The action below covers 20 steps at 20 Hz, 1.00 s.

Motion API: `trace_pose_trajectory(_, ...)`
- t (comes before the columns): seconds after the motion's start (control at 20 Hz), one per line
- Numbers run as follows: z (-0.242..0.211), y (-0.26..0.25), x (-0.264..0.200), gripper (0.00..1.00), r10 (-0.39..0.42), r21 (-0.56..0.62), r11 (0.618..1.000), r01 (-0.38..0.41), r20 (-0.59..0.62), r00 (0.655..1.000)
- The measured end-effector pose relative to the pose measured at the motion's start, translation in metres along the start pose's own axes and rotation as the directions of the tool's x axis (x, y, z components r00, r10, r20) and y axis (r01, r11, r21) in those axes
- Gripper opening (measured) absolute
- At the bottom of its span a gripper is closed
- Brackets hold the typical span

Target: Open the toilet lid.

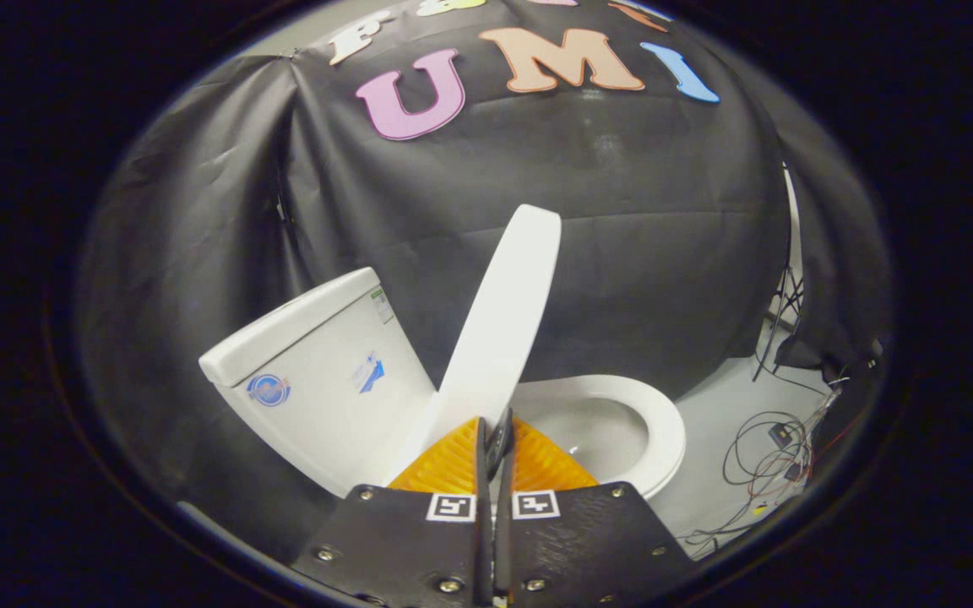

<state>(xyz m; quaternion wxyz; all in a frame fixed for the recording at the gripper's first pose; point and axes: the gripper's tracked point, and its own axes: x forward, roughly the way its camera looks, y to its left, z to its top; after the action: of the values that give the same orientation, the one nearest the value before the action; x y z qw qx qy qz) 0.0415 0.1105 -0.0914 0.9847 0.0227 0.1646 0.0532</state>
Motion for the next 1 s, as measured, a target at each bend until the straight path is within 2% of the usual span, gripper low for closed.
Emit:
trace_pose_trajectory(0.2,0.001,0.002,-0.001,0.02,0.019,0.011,1.0,-0.019,0.028,0.999)
trace_pose_trajectory(0.55,0.005,0.014,-0.005,0.02,0.05,-0.04,0.998,-0.048,0.062,0.997)
trace_pose_trajectory(1.0,0.007,0.026,-0.003,0.02,0.098,-0.013,0.995,-0.097,0.066,0.993)
